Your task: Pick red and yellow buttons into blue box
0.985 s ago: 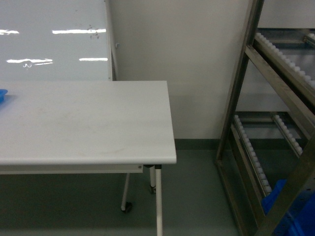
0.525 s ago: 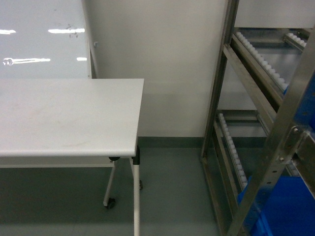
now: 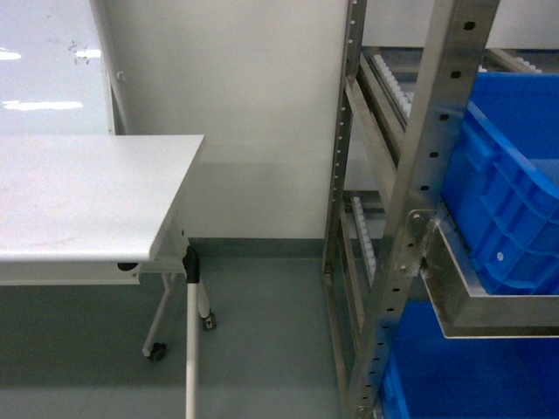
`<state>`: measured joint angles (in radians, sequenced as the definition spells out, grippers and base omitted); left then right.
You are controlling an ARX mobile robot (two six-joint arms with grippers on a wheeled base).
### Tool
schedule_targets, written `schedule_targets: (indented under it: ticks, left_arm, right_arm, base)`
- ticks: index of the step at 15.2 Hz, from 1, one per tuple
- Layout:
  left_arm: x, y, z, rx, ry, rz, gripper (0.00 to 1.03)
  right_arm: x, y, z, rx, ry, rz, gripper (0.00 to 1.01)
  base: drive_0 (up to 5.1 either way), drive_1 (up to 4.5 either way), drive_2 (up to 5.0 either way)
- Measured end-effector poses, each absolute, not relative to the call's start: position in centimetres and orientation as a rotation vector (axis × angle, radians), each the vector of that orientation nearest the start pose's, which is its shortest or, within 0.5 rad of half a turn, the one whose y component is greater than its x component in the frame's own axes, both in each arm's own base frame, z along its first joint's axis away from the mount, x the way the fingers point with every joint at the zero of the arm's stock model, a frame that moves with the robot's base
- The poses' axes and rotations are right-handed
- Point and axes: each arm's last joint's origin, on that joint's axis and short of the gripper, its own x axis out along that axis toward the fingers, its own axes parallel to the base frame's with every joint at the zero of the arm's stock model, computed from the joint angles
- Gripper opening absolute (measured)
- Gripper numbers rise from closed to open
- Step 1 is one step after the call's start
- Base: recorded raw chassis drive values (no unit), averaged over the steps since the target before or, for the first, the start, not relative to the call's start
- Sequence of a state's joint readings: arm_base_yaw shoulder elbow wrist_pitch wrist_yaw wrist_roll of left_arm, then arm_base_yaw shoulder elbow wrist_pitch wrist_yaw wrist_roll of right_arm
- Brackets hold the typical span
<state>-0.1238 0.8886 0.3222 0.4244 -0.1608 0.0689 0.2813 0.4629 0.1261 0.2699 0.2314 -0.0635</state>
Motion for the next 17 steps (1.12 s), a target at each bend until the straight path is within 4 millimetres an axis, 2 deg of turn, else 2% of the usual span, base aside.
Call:
schedule_targets:
  ticks: [17]
  left_arm:
    - [18.69, -1.87, 21.36, 0.09, 0.144, 0.031, 0.3]
  right_arm:
    - [12.73, 2.99, 19.07, -0.081, 0.062, 0.052, 0.38]
  base:
    - [5.0, -3.24, -1.5]
